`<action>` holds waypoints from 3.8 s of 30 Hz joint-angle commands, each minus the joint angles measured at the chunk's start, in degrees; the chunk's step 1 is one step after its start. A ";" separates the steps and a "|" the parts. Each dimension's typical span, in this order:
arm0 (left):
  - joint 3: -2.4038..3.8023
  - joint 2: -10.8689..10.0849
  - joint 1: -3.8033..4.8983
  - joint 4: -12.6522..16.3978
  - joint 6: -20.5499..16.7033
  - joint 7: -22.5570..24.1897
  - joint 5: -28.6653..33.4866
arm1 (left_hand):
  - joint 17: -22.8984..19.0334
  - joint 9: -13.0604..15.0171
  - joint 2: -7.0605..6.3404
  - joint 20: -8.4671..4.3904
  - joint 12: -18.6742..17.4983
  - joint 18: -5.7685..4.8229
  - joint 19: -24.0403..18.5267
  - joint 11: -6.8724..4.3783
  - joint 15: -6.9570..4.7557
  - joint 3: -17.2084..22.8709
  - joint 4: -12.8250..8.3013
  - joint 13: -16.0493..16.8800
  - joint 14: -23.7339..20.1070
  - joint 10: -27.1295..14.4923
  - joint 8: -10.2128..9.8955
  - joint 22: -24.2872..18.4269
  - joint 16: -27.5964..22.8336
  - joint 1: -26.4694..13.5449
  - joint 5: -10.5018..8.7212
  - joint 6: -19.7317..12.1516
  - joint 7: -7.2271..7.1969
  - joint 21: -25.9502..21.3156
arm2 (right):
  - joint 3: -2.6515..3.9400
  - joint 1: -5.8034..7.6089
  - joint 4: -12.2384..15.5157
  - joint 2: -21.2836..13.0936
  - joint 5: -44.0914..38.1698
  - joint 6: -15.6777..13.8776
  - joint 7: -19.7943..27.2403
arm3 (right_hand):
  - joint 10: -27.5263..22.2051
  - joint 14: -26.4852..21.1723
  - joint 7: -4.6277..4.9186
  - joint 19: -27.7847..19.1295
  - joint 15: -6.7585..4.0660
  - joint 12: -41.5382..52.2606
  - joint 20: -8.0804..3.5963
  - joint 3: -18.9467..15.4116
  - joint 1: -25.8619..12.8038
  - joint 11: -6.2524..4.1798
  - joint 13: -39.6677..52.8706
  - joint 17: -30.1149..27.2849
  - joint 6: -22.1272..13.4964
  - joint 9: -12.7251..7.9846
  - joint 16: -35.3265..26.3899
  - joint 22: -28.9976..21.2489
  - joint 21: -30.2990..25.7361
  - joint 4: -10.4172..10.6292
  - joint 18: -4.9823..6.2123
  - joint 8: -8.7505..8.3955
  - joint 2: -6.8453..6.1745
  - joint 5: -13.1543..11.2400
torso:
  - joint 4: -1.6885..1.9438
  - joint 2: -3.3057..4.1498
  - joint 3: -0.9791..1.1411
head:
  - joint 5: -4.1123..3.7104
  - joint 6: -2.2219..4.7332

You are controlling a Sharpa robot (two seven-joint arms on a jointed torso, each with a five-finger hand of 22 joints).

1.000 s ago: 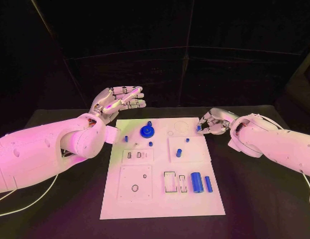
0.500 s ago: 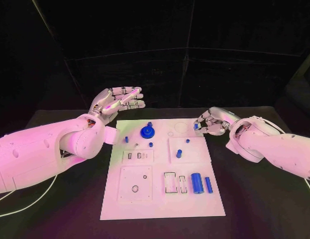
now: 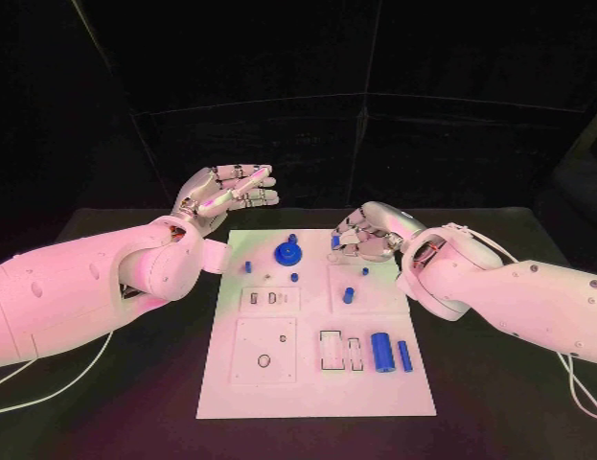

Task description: Assemble the parts on the task board

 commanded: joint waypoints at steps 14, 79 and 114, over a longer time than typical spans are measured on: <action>0.04 1.39 0.09 -1.40 0.60 0.68 0.40 | -0.04 -0.01 0.28 -0.01 -0.30 0.34 0.52 -0.01 0.00 -0.01 -0.32 0.00 0.50 0.49 -0.15 -0.10 -0.37 0.14 0.06 0.61 2.17 -0.41 | -1.16 -1.78 -1.60 9.96 -8.45 2.78 -9.81 | -0.28 5.59 -0.42 1.34 -0.21 -0.35 -0.23 0.74 -0.98 -0.12 2.22 13.01 0.66 0.07 0.02 5.32 0.23 0.55 -0.64 0.16 -0.05 -0.25 | 0.29 -0.53 -0.30 | 1.49 -1.13; 0.05 1.89 0.07 -1.94 1.12 0.80 0.40 | -0.01 -0.01 0.35 -0.05 -0.38 0.35 0.64 -0.05 -0.05 -0.04 -0.52 -0.01 0.66 0.62 -0.20 -0.14 -0.44 0.32 0.07 0.71 2.13 -0.50 | -2.00 -5.71 -3.12 14.52 -14.75 11.09 -14.26 | -0.58 5.59 -0.36 1.31 -0.18 -0.74 -0.19 0.91 -1.82 -0.07 1.95 13.00 0.47 -0.04 0.01 5.23 0.16 0.24 -0.62 0.04 -1.49 0.03 | 0.23 -0.51 -0.30 | 2.68 -3.37; 0.05 1.83 0.07 -1.90 1.33 0.79 0.40 | -0.01 -0.01 0.35 -0.05 -0.38 0.35 0.64 -0.05 -0.05 -0.04 -0.52 -0.01 0.66 0.62 -0.20 -0.14 -0.44 0.32 0.07 0.71 2.13 -0.50 | -2.00 -5.85 -3.54 14.99 -14.91 8.33 -15.15 | -1.71 5.60 0.85 1.35 0.66 -2.18 0.49 0.80 -4.30 0.96 0.70 13.09 -2.41 -0.74 0.03 5.30 0.13 1.03 -0.65 -1.61 -3.55 -1.09 | 0.32 -0.53 -0.30 | 2.64 -3.39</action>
